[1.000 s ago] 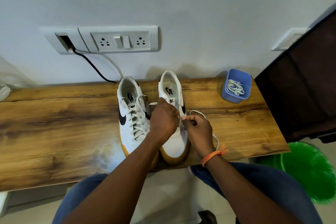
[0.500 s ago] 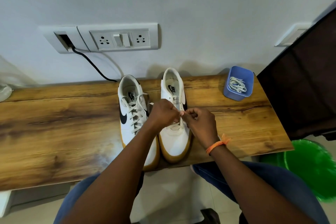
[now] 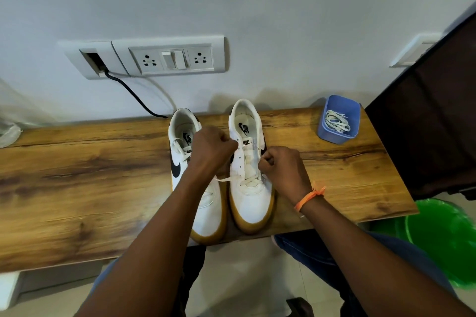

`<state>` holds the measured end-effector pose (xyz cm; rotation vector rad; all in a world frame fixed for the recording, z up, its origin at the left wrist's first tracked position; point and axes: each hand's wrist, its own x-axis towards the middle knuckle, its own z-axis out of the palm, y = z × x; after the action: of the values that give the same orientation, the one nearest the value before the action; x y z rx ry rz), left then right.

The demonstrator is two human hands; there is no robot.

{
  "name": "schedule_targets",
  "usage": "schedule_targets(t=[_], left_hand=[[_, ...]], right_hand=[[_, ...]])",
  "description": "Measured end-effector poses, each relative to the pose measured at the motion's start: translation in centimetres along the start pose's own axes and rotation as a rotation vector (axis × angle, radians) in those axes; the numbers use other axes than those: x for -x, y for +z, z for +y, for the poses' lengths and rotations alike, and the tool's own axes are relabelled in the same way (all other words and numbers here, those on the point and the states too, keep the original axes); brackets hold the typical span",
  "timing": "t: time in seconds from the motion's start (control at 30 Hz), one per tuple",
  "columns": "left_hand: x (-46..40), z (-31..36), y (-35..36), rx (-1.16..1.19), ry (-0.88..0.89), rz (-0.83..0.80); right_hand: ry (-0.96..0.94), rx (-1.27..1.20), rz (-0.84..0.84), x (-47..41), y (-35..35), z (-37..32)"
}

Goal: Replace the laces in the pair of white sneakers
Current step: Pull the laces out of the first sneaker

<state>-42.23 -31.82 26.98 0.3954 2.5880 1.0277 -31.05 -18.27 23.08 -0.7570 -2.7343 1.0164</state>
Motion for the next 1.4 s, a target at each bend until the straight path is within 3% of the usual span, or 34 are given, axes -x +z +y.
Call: schedule_targets(t=[0.2, 0.33, 0.4, 0.47, 0.57, 0.63, 0.7, 0.8, 0.97, 1.2, 1.4], left_hand=[[-0.2, -1.2, 0.4, -0.219, 0.053, -0.072], [0.0, -0.9, 1.5, -0.249, -0.034, -0.298], [0.4, -0.9, 2.0, -0.255, -0.041, -0.355], [0.9, -0.5, 2.3, -0.301, 0.015, -0.275], [1.9, 0.4, 2.6, -0.345, 0.196, -0.007], [2.3, 0.6, 3.1, -0.439, 0.345, 0.088], [2.3, 0.1, 4.2, -0.472, 0.393, -0.010], [1.8, -0.6, 5.3, -0.337, 0.228, -0.281], [1.6, -0.7, 5.9, -0.293, 0.190, -0.276], [0.7, 0.4, 3.3, -0.313, 0.141, -0.482], [0.5, -1.0, -2.2, -0.303, 0.005, -0.636]], right_hand=[[0.058, 0.004, -0.110, -0.5, -1.3, 0.0], [0.166, -0.073, -0.394, -0.5, -2.6, 0.4], [0.127, -0.035, -0.487, -0.1, -3.0, 0.9], [0.047, 0.044, -0.415, 0.2, -3.8, 1.3], [-0.013, 0.050, -0.257, -0.4, -5.5, 1.6], [-0.097, 0.079, -0.250, -1.5, -6.1, 1.3], [-0.222, 0.093, -0.337, -2.6, -5.8, 0.9], [-0.345, 0.185, -0.470, -3.6, -4.6, 0.7], [-0.428, 0.330, -0.475, -3.5, -3.0, 1.7], [-0.300, 0.089, -0.391, -4.3, -3.4, 1.8], [-0.300, 0.040, -0.396, -4.7, -3.4, 1.5]])
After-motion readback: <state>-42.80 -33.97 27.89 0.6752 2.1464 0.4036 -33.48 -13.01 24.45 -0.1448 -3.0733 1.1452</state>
